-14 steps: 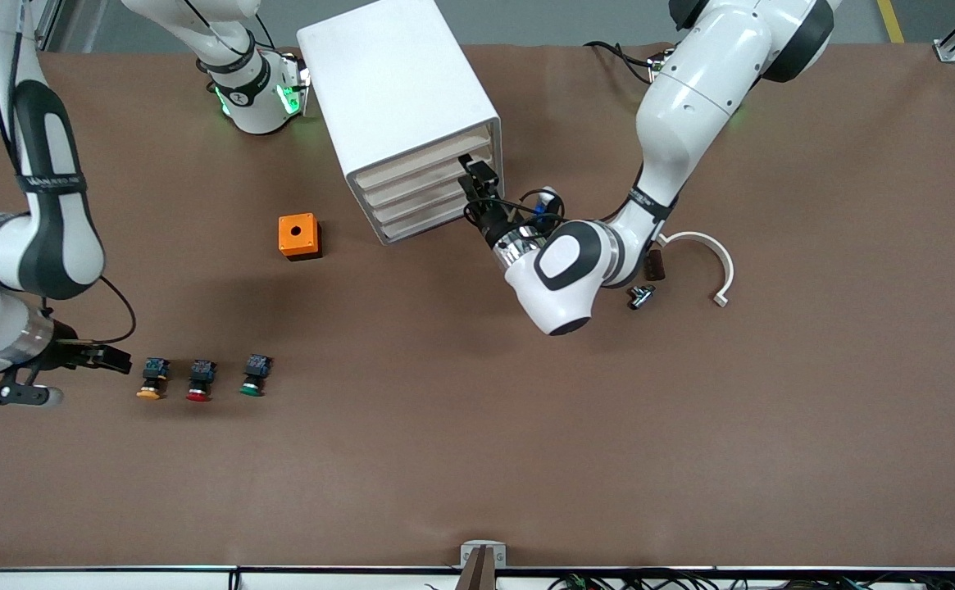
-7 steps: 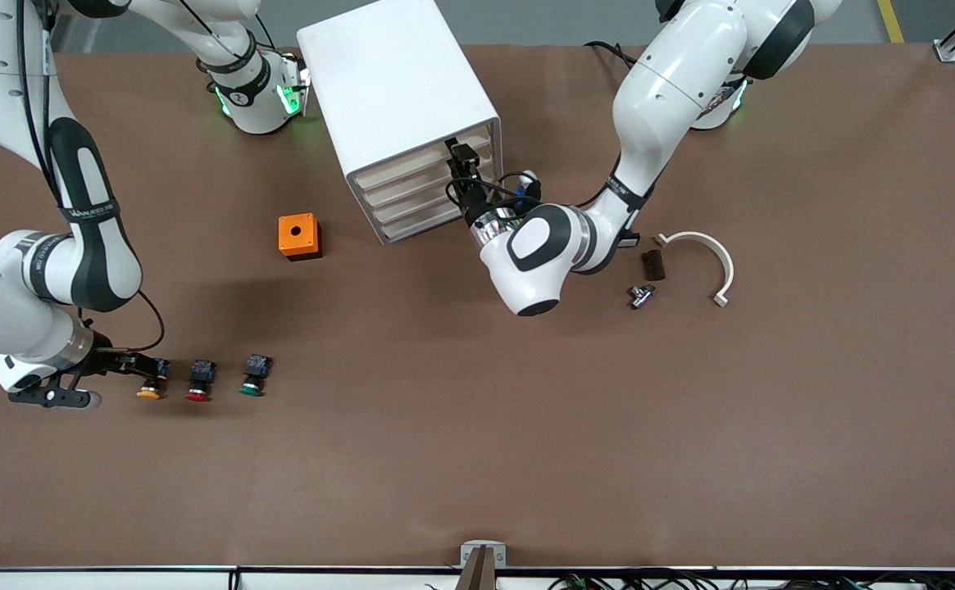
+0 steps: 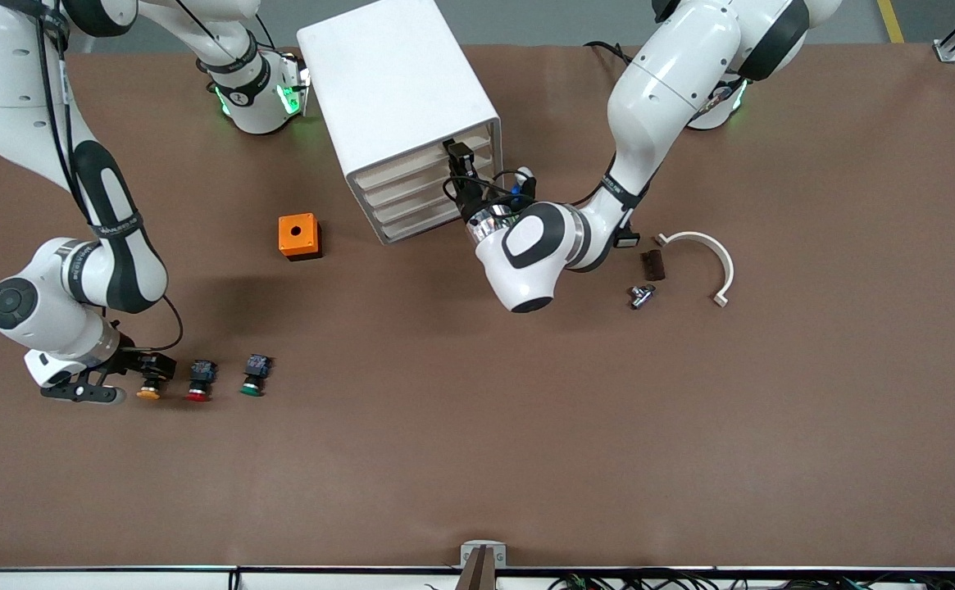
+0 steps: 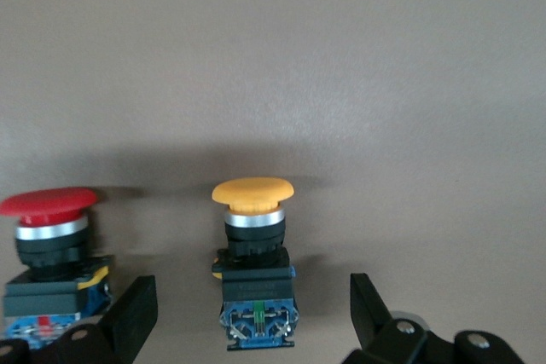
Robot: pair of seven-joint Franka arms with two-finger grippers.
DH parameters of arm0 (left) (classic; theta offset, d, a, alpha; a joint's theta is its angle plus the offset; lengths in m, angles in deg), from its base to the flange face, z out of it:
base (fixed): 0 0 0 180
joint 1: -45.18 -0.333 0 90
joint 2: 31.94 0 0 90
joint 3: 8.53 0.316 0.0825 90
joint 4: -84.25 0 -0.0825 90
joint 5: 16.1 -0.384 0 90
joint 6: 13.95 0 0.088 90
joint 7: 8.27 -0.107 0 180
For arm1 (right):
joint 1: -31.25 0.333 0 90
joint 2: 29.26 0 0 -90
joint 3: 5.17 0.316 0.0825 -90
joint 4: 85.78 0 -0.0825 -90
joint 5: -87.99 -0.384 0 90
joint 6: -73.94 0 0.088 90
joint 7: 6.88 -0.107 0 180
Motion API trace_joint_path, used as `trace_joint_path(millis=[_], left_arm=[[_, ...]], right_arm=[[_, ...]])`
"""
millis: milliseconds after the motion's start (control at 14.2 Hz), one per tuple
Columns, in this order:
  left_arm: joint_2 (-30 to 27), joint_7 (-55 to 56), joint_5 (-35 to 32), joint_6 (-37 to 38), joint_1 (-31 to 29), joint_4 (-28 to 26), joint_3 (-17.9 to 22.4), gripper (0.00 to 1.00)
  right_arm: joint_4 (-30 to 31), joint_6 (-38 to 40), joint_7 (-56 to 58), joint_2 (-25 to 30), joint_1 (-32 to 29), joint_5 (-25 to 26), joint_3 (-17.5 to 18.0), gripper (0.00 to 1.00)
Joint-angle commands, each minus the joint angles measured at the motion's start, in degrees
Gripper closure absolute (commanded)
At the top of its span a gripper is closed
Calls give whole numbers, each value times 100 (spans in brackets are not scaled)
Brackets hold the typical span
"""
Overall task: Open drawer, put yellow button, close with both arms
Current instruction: 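Pull the drawer open with the left gripper while the right gripper reaches the buttons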
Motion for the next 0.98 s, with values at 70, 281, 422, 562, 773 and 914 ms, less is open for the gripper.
trace_joint_path(millis=[70,281,422,562,773,914], left_arm=[[47,111,95,40,-138,104,41,92],[108,119,130,40,-428,122,50,91],[135,119,139,31,-604,122,85,90],[205,119,157,-4,-788,139,85,89],[205,119,166,-4,-1078,139,85,88],[197,119,166,-4,-1219,166,85,87]], right_arm=[[-7,-91,96,-106,-88,-31,59,1],[-7,-117,114,-107,-79,-22,59,15],[-7,-109,210,-107,-79,-31,59,38],[-7,-109,219,-107,-79,-31,59,63],[-7,40,175,-11,-44,-39,68,100],[-16,731,27,400,-26,-179,147,100]])
